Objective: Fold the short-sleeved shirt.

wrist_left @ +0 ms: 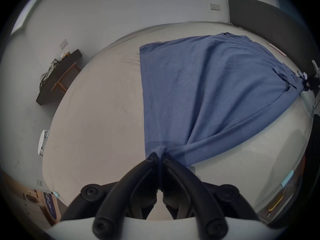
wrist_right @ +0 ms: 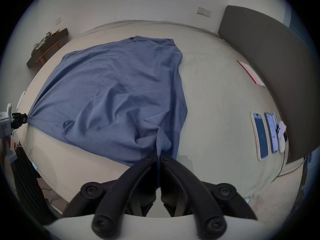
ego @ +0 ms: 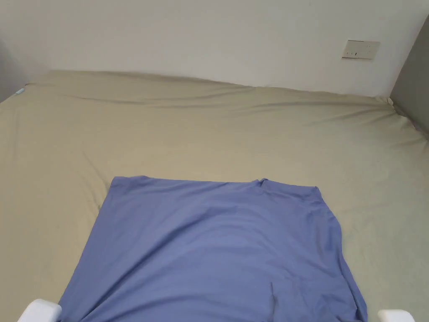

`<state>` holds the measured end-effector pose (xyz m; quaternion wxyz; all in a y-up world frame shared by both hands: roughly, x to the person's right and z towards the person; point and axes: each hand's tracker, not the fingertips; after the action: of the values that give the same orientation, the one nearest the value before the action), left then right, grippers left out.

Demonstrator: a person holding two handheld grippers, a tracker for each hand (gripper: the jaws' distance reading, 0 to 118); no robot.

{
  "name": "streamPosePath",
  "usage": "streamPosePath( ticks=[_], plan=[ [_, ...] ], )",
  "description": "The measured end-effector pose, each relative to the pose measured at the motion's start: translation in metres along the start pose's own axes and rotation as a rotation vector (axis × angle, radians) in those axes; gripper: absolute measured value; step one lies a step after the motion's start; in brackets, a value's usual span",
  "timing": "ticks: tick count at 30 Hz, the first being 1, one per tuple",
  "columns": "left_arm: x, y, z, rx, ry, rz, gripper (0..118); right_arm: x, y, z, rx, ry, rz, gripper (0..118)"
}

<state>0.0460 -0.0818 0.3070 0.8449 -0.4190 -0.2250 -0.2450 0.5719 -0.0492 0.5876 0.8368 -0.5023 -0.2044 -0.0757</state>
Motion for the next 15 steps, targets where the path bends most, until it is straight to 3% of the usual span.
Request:
streamPosePath(
  ticks=[11,14,15],
  plan=[
    [0.010,-0.016,0.000,-0.115,-0.032,-0.048,0,0.000,-0.034,-0.006,-0.172,0.007,-0.047,6],
    [0.013,-0.011,0.003,-0.117,-0.022,-0.065,4,-0.007,-0.032,-0.016,-0.170,-0.022,-0.037,18],
    [0.011,-0.008,0.003,-0.117,-0.027,-0.054,9,-0.008,-0.029,-0.014,-0.145,-0.072,-0.026,40]
  ],
)
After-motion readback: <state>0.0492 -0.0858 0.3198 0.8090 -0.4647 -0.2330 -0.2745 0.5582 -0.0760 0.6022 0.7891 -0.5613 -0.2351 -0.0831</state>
